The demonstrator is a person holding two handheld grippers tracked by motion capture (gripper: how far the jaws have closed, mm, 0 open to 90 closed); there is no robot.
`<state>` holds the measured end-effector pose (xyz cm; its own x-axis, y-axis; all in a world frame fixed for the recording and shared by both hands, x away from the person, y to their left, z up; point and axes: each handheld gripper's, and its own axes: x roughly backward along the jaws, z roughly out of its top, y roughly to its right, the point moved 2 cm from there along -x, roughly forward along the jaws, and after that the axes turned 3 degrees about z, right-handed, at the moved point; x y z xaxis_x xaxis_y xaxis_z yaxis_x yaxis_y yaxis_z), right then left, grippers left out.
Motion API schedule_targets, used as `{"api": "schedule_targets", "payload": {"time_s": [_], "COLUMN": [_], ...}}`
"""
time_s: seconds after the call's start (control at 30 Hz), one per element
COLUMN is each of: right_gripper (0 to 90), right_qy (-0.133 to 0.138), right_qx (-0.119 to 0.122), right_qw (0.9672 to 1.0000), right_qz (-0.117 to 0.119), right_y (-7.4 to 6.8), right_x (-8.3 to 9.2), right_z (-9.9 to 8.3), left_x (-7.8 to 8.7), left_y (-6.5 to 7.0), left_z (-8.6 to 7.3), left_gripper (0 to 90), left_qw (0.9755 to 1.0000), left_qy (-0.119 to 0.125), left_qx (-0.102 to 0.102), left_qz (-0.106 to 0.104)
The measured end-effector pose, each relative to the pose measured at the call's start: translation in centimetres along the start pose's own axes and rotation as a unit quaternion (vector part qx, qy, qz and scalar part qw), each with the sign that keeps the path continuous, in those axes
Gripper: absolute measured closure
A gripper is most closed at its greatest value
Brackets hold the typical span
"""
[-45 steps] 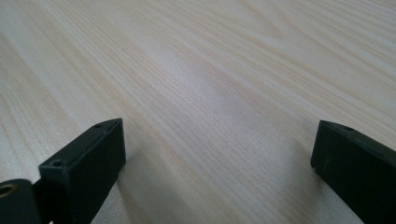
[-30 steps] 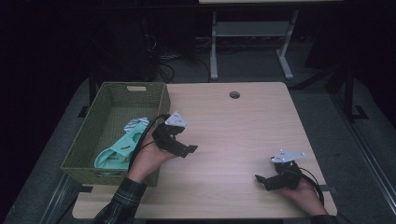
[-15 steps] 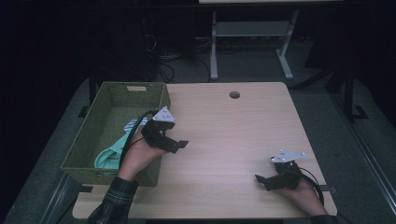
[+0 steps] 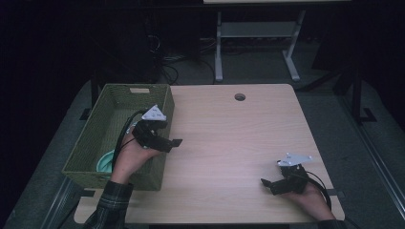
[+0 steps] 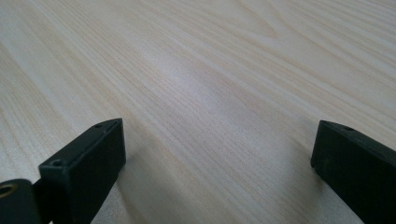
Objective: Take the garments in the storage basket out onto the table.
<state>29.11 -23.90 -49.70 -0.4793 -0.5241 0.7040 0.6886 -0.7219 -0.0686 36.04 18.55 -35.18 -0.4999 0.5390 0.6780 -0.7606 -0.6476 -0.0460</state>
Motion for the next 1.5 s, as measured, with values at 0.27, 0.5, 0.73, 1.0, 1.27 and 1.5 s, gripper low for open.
{"api": "schedule_targets", "payload": {"time_s": [0.27, 0.5, 0.73, 1.0, 1.27, 1.5], "right_gripper": [2.6, 2.6, 2.6, 2.6, 2.6, 2.6], "right_qy": [-0.001, 0.000, -0.001, -0.002, -0.001, -0.002], "right_qx": [-0.003, -0.001, -0.003, -0.004, -0.002, -0.005], "right_qw": [1.0000, 1.0000, 1.0000, 1.0000, 1.0000, 1.0000], "right_qz": [0.000, 0.000, 0.000, 0.000, 0.001, 0.001], "right_y": [0.0, 0.0, 0.0, -0.1, 0.0, -0.1], "right_x": [0.0, 0.0, 0.0, 0.0, 0.0, 0.0], "right_z": [0.0, 0.0, 0.0, 0.0, 0.0, 0.0], "left_x": [1.2, 1.9, 2.4, 3.0, 3.4, 3.6], "left_y": [-1.2, -2.1, -3.4, -4.6, -5.8, -6.4], "left_z": [-0.6, -1.2, -2.0, -2.9, -3.8, -4.3], "left_gripper": [13.8, 13.9, 13.9, 13.9, 14.0, 14.2], "left_qw": [0.9998, 0.9994, 0.9985, 0.9972, 0.9955, 0.9945], "left_qy": [0.003, 0.002, -0.001, -0.001, -0.003, -0.003], "left_qx": [0.014, 0.024, 0.038, 0.053, 0.066, 0.073], "left_qz": [0.013, 0.024, 0.039, 0.053, 0.067, 0.075]}}
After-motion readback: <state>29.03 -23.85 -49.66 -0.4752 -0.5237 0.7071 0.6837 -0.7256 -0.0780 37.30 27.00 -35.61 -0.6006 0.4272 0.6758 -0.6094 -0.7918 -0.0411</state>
